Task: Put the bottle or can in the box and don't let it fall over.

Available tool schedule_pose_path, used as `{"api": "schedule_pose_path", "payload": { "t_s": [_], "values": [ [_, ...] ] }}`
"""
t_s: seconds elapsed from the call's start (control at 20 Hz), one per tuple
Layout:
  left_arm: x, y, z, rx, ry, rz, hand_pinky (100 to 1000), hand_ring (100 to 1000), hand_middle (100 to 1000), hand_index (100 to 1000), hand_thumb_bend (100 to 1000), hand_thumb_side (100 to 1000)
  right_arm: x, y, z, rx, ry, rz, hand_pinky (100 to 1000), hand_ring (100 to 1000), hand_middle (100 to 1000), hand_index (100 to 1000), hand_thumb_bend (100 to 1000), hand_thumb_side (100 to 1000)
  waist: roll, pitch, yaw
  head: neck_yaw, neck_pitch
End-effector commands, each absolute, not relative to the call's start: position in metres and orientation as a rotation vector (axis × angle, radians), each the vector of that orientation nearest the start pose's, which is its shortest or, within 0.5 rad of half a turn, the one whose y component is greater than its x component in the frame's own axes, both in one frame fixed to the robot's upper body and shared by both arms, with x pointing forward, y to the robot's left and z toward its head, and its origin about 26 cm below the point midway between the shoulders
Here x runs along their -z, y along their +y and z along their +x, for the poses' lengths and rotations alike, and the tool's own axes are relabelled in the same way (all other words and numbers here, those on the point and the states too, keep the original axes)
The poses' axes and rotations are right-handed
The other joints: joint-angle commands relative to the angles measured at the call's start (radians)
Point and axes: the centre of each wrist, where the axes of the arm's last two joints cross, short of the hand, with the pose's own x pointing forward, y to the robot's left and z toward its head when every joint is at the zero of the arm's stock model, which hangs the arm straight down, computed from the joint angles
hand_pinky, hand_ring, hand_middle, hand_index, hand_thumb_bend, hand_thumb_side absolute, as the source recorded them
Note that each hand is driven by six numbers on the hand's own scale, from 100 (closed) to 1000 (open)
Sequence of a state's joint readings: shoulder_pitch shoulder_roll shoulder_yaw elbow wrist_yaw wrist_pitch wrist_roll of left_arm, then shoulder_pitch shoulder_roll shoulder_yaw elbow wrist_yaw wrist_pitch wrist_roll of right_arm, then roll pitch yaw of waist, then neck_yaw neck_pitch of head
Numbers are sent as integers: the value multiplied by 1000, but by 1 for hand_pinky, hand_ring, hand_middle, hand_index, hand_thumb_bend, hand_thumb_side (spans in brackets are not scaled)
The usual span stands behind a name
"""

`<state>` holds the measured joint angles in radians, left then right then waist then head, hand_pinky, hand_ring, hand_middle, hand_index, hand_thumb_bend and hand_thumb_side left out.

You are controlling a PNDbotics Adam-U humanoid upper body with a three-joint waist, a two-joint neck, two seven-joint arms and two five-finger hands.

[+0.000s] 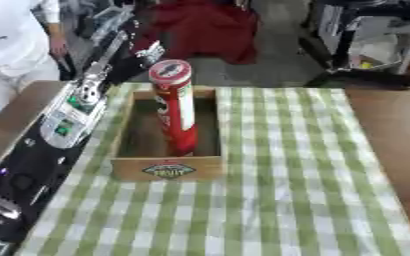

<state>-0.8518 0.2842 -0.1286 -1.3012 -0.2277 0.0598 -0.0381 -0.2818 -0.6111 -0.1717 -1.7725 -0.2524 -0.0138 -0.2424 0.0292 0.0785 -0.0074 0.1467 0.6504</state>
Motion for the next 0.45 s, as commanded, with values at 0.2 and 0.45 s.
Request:
{"api": "schedule_pose_path", "payload": {
  "t_s": [0.2, 0.45],
  "values": [
    [-253, 230, 428, 554, -2087, 382, 912, 977, 947, 932, 195, 718, -223, -374, 313, -38, -2187, -475, 831, 769, 765, 828, 100, 712, -1, -20, 4, -36, 8],
    [-253, 268, 407, 454, -2102, 409, 873, 947, 921, 916, 125, 746, -224, -374, 312, -31, -2193, -475, 832, 781, 773, 831, 100, 711, 1, -20, 6, -84, 16]
  ]
}}
